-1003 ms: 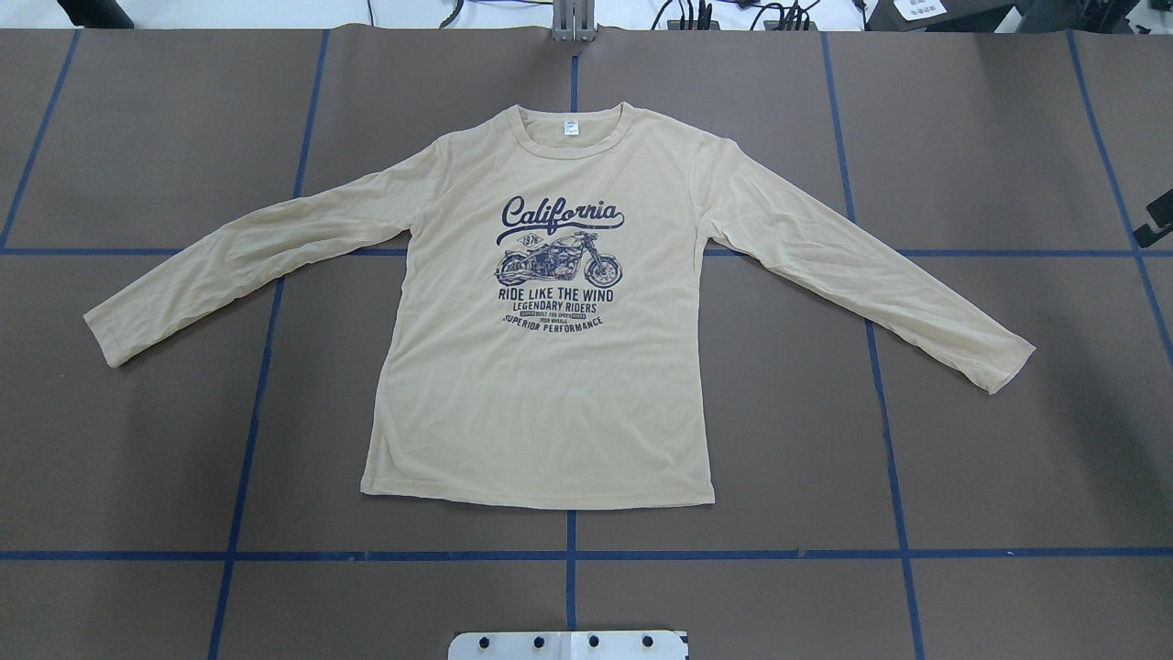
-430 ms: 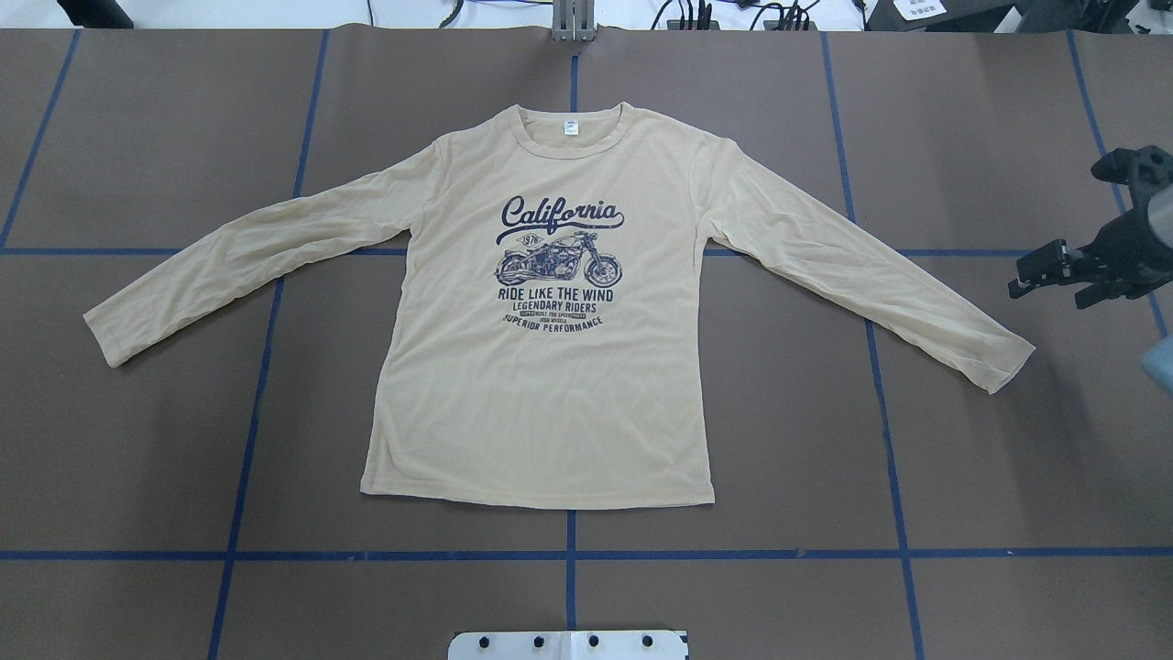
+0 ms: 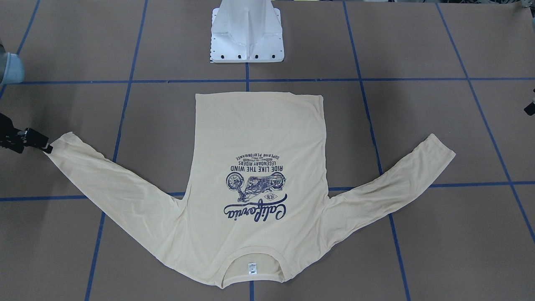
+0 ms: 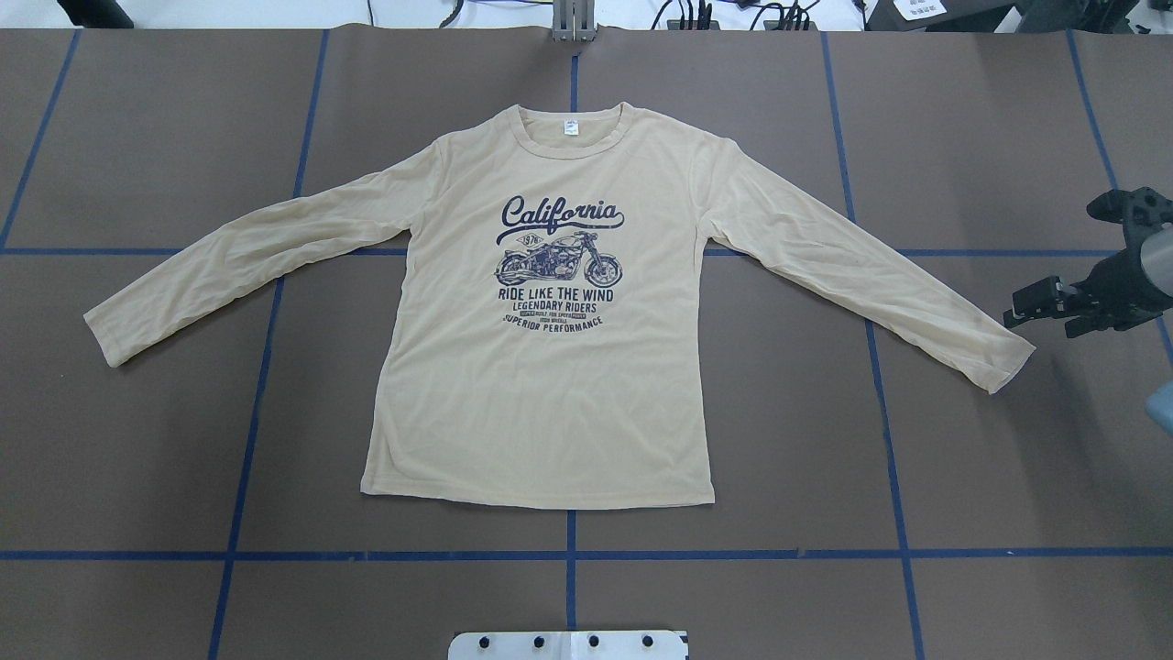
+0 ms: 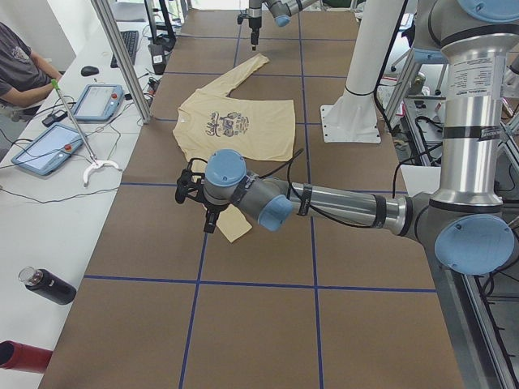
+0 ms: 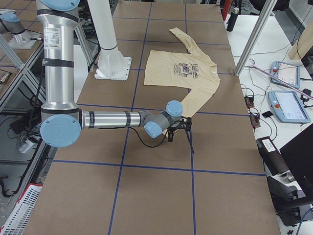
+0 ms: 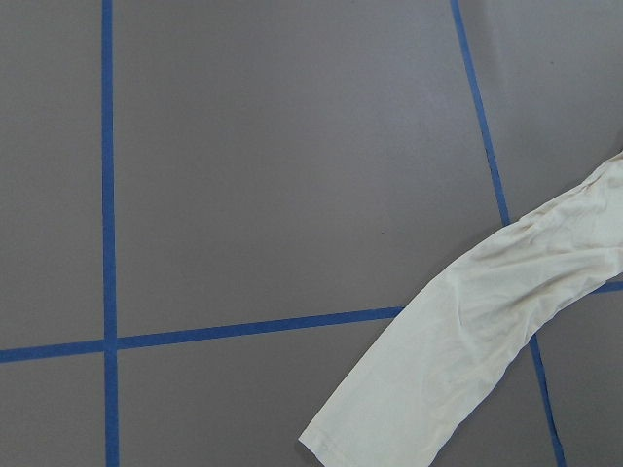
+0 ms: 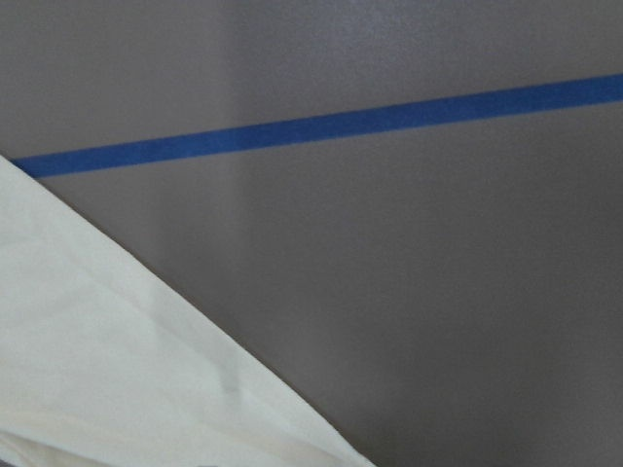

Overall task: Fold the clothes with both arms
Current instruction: 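Reach the right gripper to the sleeve cuff nearest it and grasp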

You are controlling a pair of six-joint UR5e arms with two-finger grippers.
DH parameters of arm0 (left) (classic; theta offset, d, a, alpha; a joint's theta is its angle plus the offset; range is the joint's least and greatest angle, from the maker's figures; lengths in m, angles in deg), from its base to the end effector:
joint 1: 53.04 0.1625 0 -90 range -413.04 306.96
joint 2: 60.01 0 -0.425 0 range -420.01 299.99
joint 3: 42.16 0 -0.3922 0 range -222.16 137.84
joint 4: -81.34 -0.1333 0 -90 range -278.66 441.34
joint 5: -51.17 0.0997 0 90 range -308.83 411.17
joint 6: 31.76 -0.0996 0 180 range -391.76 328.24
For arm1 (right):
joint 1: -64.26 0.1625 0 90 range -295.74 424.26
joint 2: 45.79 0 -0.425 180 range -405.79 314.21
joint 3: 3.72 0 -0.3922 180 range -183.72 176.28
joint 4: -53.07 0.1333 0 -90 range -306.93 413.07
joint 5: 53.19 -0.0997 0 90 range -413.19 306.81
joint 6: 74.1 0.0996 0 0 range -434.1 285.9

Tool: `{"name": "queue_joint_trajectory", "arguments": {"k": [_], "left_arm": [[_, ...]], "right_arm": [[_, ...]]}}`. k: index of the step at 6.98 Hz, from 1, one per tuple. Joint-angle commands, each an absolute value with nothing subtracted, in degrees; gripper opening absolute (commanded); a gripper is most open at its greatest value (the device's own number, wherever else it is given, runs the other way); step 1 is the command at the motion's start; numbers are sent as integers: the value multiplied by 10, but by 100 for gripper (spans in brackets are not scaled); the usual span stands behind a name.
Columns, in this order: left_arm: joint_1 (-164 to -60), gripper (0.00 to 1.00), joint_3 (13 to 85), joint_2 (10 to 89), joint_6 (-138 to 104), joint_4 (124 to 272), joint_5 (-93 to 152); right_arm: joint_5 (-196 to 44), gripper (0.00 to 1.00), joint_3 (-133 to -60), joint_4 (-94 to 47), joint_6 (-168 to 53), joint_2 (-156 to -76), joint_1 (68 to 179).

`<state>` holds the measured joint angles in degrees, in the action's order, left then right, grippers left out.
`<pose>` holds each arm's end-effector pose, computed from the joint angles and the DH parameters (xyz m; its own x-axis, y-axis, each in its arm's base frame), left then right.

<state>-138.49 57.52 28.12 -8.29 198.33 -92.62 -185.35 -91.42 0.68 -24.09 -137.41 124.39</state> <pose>-0.0139 -0.4928 0.5254 0.5326 0.1380 -0.8350 0.1602 0.9523 0.2596 -0.1930 -0.4694 0.6203 0.6114 0.1081 0.7839 -0.0841 0.9939 -0.0714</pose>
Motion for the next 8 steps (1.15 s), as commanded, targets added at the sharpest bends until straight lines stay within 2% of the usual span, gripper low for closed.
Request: {"name": "queue_joint_trajectory", "arguments": {"k": [1, 2, 3, 4, 5, 6, 7, 8], "left_arm": [[-1386, 100, 582, 281, -83, 1983, -926], [-1386, 100, 586, 278, -83, 1983, -926], [-1385, 100, 588, 274, -83, 1984, -926], [-1385, 100, 591, 274, -83, 1984, -926], [-1385, 100, 591, 273, -83, 1984, -926], [-1386, 100, 591, 273, -84, 1984, -926], [-1386, 100, 591, 273, -83, 1984, -926], [-1386, 100, 591, 273, -84, 1984, -926]], "right_arm": [[-1846, 89, -906, 10, -239, -1374, 1231], [-1847, 79, -906, 10, -237, -1374, 1226], [-1846, 78, -906, 11, -237, -1374, 1225], [-1848, 70, -906, 11, -237, -1375, 1224], [-1848, 45, -906, 10, -236, -1375, 1224], [-1848, 9, -906, 11, -235, -1375, 1224], [-1851, 0, -906, 11, -235, -1375, 1224], [-1855, 0, -907, 11, -235, -1376, 1224]]}}
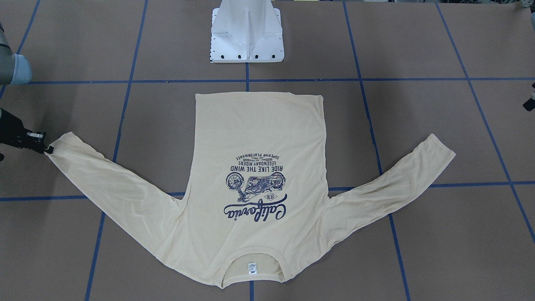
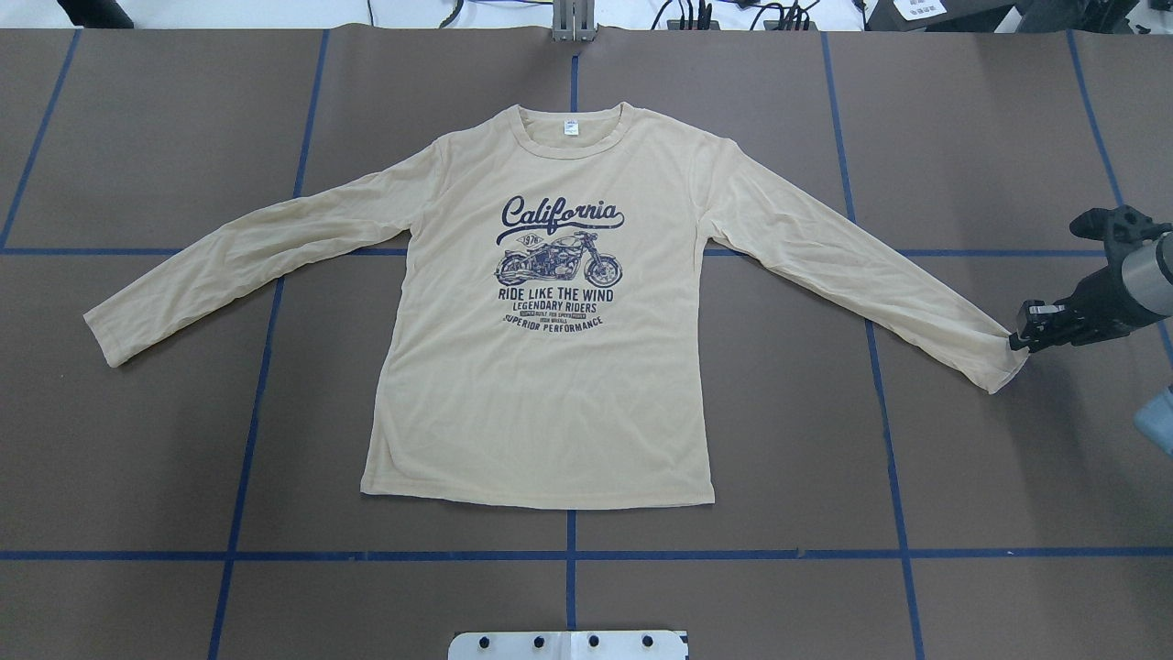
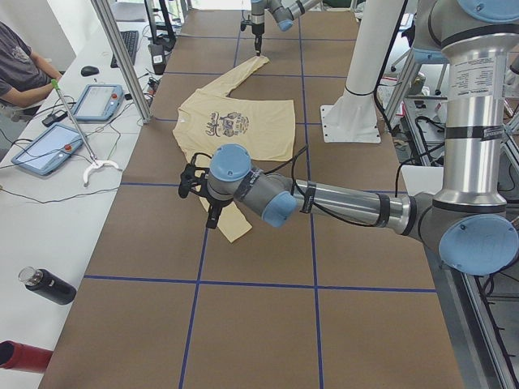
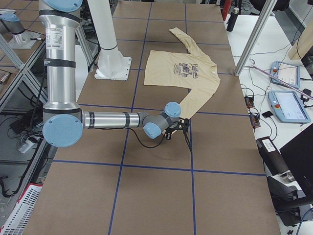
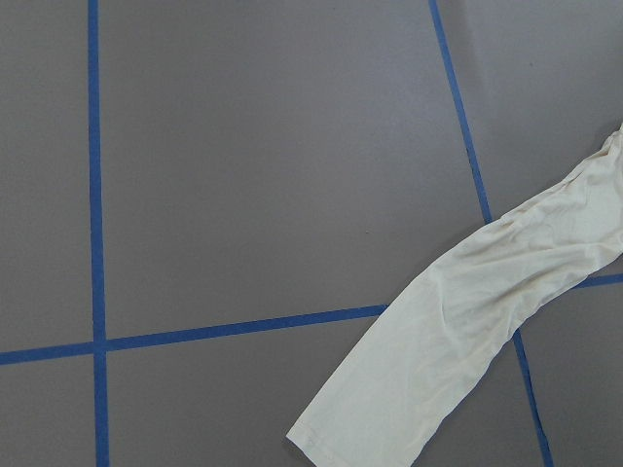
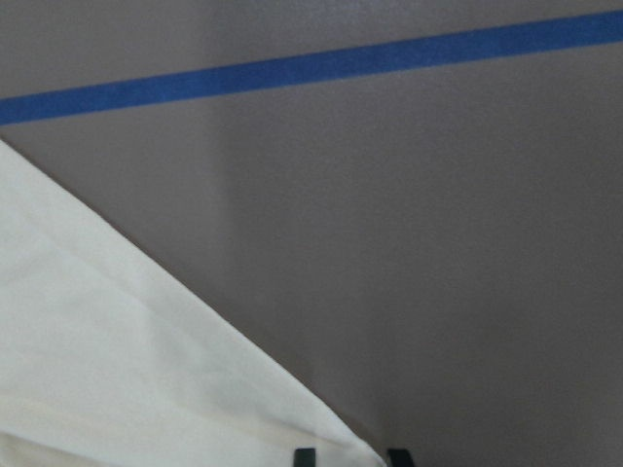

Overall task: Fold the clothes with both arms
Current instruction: 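Reach the right gripper to the sleeve cuff nearest it and grasp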

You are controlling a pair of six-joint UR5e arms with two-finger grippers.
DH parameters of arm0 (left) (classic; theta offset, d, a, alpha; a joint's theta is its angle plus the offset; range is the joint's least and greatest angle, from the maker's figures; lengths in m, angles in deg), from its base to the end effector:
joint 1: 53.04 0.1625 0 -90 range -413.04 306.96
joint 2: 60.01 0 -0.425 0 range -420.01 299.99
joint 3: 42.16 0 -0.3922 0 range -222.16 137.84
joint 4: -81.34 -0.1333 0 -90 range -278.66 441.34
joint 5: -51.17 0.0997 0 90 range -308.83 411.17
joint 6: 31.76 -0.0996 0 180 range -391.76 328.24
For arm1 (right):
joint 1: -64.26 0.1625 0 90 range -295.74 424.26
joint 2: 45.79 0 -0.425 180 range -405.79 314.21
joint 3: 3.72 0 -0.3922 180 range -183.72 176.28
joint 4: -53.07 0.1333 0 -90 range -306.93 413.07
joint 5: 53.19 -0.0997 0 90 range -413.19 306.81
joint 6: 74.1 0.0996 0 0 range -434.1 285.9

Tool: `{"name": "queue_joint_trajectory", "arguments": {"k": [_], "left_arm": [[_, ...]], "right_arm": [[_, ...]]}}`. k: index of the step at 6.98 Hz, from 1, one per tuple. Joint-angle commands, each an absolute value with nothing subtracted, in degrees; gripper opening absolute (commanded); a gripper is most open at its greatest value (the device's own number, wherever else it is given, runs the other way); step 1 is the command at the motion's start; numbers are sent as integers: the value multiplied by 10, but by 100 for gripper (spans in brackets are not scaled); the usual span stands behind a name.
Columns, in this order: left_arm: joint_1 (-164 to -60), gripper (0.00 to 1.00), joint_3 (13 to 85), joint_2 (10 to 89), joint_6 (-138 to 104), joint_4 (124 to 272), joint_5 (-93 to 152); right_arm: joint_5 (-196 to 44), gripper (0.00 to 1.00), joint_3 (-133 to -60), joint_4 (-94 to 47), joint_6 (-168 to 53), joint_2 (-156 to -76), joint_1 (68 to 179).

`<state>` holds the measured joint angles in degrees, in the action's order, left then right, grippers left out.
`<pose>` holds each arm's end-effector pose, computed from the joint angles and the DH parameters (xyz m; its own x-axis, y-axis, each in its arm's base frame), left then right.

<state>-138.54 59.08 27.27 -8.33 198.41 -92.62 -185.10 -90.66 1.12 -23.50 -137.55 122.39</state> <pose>-0.0149 -0.4857 0.5187 0.5319 0.1497 -0.8334 0.1610 0.9484 0.2731 -0.2082 -0.4614 0.6276 0.6198 0.1022 0.7781 -0.0587 0.9947 -0.0839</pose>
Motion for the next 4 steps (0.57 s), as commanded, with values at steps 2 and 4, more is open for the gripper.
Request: {"name": "queue_joint_trajectory", "arguments": {"k": [2, 4], "left_arm": [[-1386, 100, 596, 273, -83, 1983, -925], [-1385, 100, 607, 273, -78, 1983, -926]], "right_arm": [[-1861, 0, -954, 1, -230, -1378, 1225], [-1904, 0, -973, -20, -160, -1304, 1231]]}}
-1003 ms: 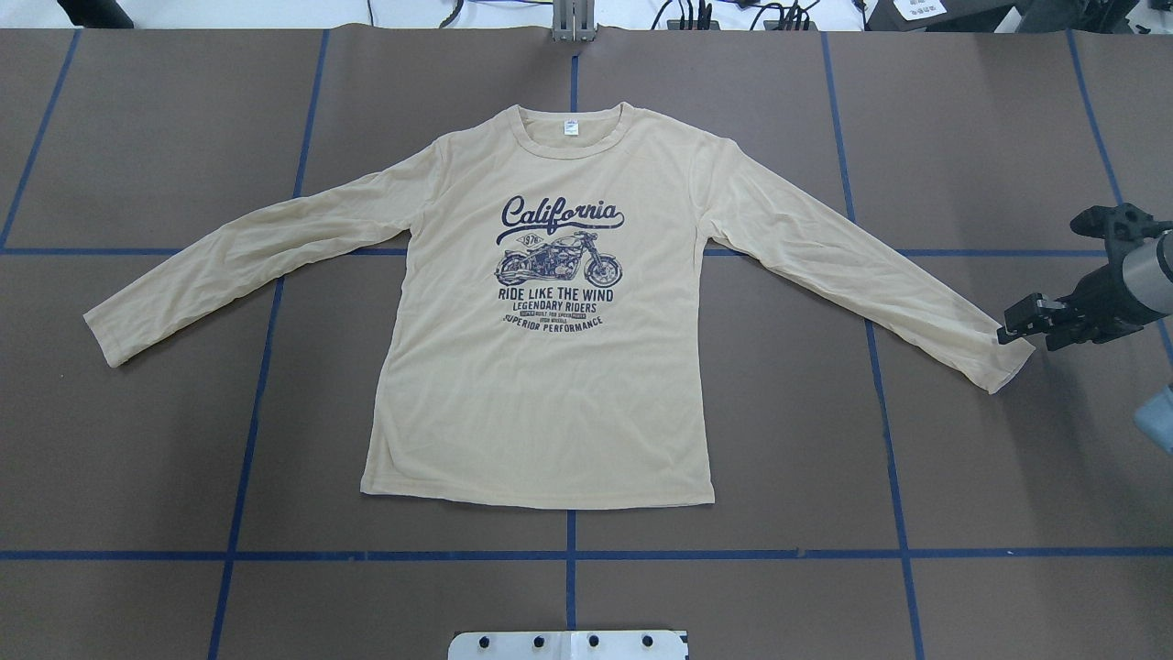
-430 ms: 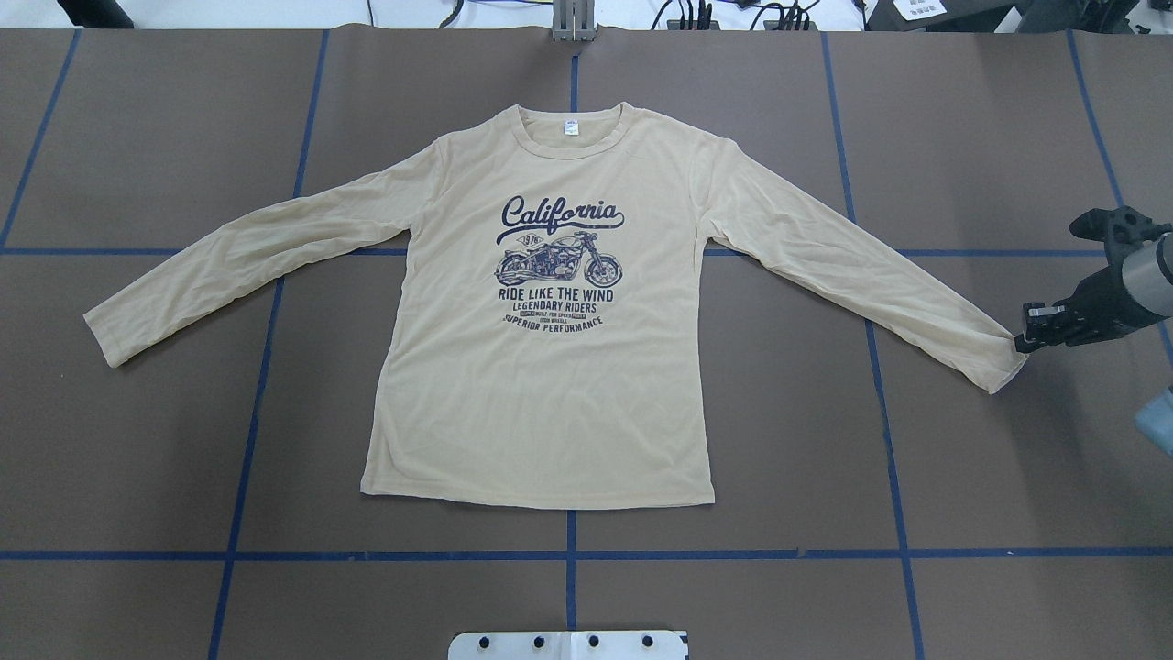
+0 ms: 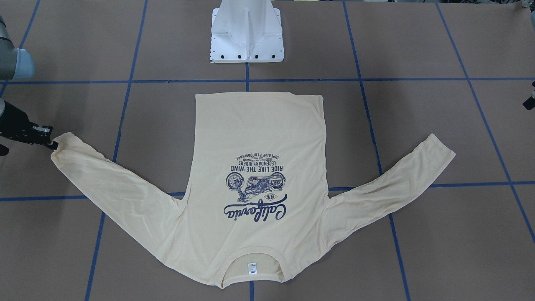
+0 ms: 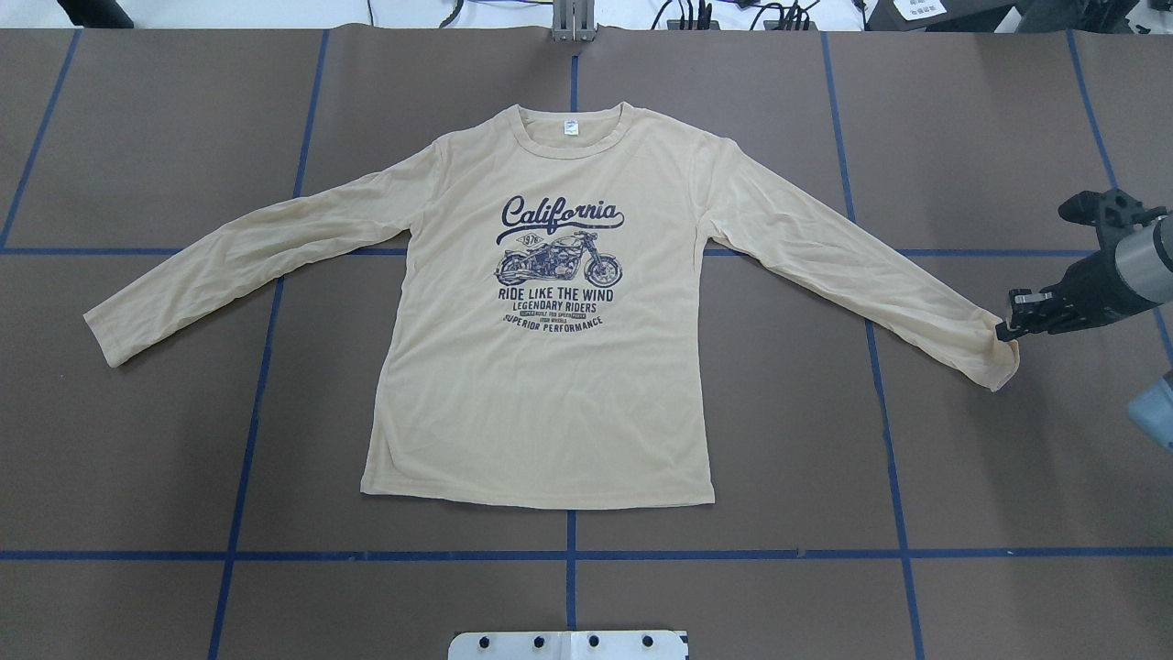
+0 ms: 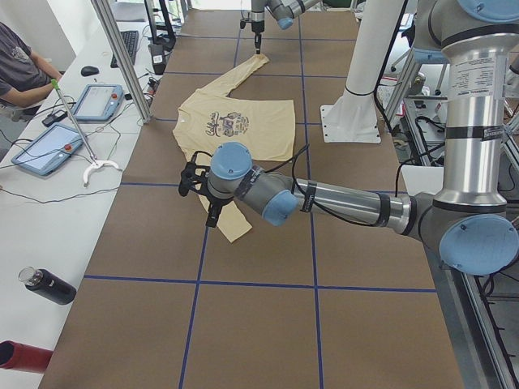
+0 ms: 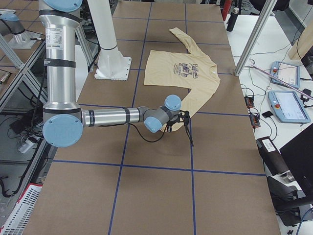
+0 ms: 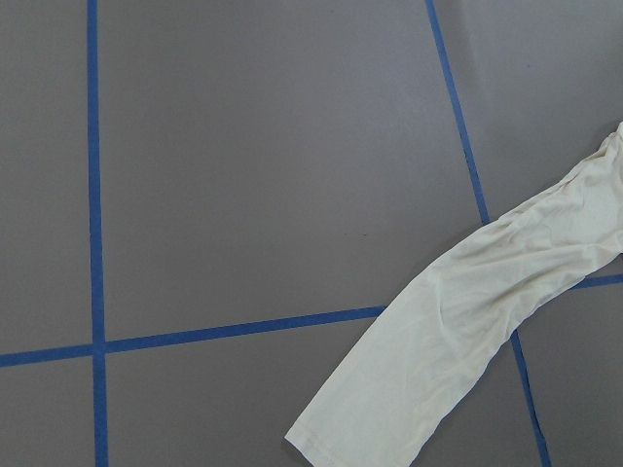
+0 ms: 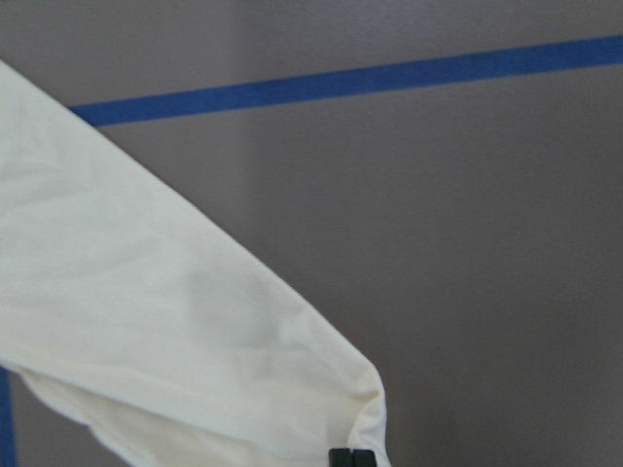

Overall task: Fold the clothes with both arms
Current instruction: 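Reach the right gripper to the sleeve cuff nearest it and grasp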

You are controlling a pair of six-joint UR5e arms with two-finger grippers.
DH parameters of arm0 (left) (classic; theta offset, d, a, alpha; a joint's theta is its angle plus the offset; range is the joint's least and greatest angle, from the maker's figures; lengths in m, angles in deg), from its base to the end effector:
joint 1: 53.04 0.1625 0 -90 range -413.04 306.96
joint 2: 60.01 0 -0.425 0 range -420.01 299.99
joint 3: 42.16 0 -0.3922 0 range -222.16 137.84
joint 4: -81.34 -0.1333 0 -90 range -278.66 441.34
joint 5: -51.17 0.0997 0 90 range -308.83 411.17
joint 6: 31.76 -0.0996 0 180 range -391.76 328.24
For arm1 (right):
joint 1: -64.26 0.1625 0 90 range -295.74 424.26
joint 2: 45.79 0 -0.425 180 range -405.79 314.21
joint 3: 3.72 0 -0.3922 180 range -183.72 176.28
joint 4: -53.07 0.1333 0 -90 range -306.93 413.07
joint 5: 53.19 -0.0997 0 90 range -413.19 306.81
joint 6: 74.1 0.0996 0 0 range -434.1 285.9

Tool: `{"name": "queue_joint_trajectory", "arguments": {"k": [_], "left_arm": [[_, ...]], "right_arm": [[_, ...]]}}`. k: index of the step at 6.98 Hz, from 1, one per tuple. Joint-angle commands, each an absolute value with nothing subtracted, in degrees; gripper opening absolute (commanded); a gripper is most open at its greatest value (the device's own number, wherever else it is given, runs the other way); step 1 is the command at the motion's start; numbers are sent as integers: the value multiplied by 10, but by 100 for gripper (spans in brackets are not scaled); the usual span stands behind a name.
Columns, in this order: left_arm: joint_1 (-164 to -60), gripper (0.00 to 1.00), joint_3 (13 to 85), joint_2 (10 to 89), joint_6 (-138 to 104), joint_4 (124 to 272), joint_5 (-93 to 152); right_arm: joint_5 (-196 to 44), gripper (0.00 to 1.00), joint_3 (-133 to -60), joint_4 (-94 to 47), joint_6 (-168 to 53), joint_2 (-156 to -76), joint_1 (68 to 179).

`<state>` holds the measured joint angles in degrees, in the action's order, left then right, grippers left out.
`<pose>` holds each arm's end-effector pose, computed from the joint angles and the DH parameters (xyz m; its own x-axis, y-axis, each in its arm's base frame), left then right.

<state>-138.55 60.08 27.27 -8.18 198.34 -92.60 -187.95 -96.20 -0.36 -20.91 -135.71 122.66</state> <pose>-0.0151 -0.4845 0.5101 0.5307 0.1605 -0.8322 0.1630 0.9442 0.2861 -0.2157 -0.4712 0.5619 0.5483 0.0793 0.8325 -0.0542 0.9968 -0.0592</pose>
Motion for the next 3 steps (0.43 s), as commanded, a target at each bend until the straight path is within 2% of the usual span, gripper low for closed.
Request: {"name": "queue_joint_trajectory", "arguments": {"k": [1, 3], "left_arm": [[-1386, 100, 613, 274, -60, 1985, -926], [-1385, 100, 615, 274, -64, 1986, -925]], "right_arm": [[-1899, 0, -971, -62, -63, -1215, 1225], [-1870, 0, -951, -201, 2, -1039, 1203]]}}
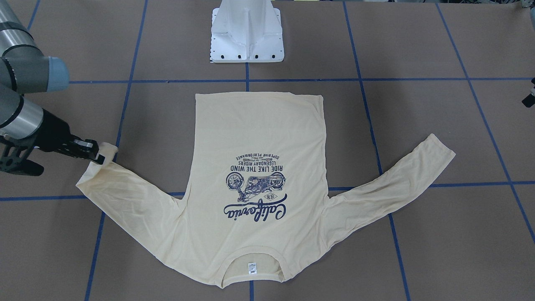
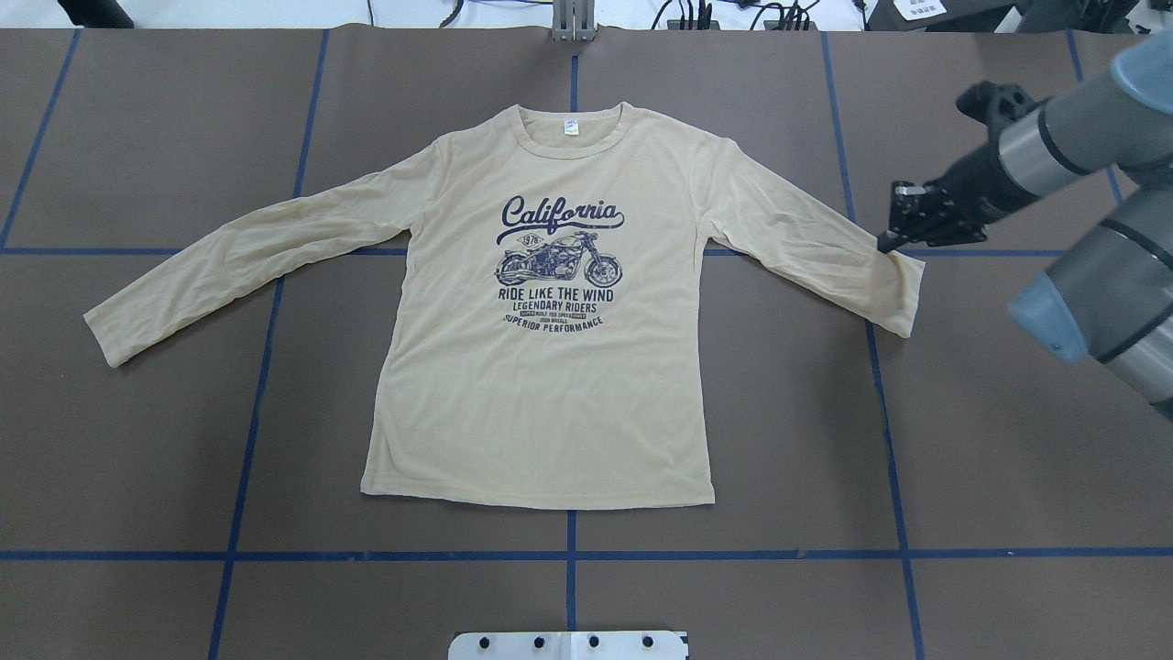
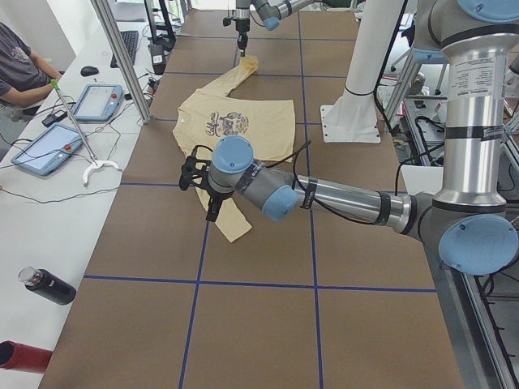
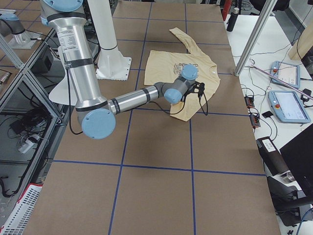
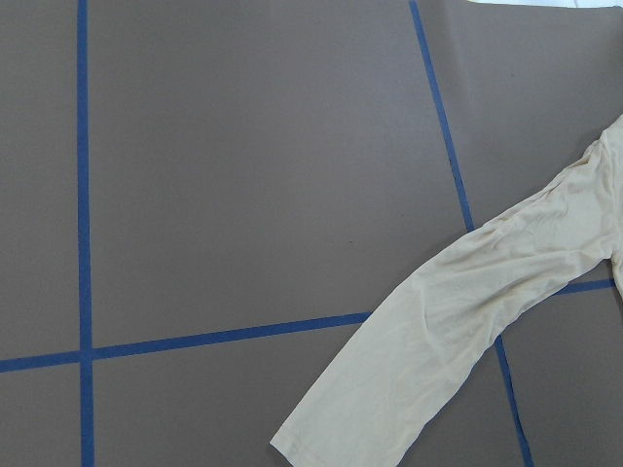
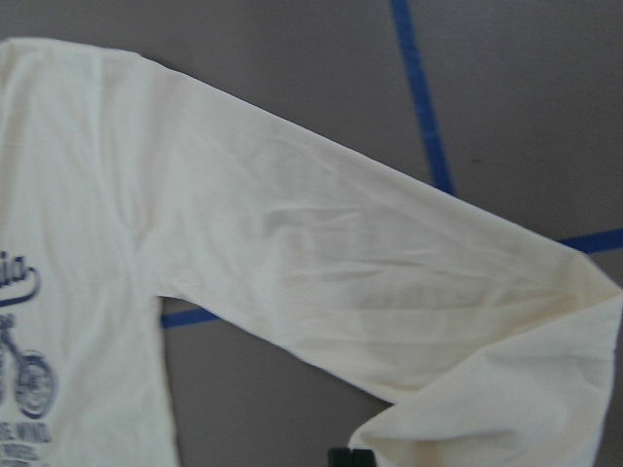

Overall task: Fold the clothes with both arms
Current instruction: 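Carry the sleeve across the shirt body toward the collar with right gripper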

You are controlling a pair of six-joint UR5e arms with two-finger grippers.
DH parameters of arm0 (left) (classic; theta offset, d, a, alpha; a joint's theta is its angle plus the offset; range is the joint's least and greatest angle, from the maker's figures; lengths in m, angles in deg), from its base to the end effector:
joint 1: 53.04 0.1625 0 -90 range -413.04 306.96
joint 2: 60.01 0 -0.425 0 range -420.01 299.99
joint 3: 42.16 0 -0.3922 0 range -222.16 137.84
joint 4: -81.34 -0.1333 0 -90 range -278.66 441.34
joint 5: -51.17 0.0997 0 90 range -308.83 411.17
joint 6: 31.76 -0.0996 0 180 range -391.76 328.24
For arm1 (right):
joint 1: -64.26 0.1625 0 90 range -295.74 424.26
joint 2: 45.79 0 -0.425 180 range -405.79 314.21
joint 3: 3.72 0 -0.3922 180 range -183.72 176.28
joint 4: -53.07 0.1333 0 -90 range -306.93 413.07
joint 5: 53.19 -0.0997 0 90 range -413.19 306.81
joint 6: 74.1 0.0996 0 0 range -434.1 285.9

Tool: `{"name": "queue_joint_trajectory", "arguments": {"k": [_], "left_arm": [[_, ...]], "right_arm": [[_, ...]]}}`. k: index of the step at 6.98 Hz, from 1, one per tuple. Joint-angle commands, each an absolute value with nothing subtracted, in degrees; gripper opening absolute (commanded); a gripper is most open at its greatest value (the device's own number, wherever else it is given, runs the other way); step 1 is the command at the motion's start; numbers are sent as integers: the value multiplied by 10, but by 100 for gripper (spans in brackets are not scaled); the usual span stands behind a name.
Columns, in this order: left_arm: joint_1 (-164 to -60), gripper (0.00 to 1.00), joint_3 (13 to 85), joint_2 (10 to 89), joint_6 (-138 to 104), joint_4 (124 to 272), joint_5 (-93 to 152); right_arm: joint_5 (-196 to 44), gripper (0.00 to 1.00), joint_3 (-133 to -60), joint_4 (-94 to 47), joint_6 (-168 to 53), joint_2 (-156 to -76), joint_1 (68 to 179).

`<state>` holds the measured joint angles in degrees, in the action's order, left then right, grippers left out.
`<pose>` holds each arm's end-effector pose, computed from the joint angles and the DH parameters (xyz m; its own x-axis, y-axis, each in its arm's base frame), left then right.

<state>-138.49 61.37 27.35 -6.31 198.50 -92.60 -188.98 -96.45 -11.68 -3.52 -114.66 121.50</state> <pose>-0.0147 -0.4830 0.4979 0.5232 0.1525 -0.8384 0.1798 0.9419 0.2836 -0.2887 -0.5630 0.3704 0.4315 0.2422 0.8690 -0.1587 0.9686 -0.1912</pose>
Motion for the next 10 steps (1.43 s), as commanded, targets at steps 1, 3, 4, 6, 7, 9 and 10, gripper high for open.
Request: {"name": "queue_joint_trajectory", "arguments": {"k": [1, 3, 4, 6, 7, 9, 10], "left_arm": [[-1385, 100, 615, 274, -64, 1986, -925], [-1386, 100, 615, 274, -64, 1991, -926], [-1385, 100, 609, 274, -65, 1991, -926], [-1385, 100, 603, 274, -65, 1991, -925], [-1385, 100, 601, 274, -61, 1991, -925], [-1324, 100, 599, 278, -57, 2002, -920], [-1294, 100, 572, 288, -30, 2030, -916]], "right_arm": [[-1840, 0, -889, -222, 36, -935, 1178], [-1723, 0, -752, -220, 108, -728, 1100], [-1646, 0, -686, -217, 109, -654, 1052], [-1524, 0, -544, -88, 109, -597, 982], [-1508, 99, -492, -75, 110, -565, 977], [-1506, 100, -489, -75, 113, -544, 980], [-1515, 100, -494, -76, 129, -543, 991]]}}
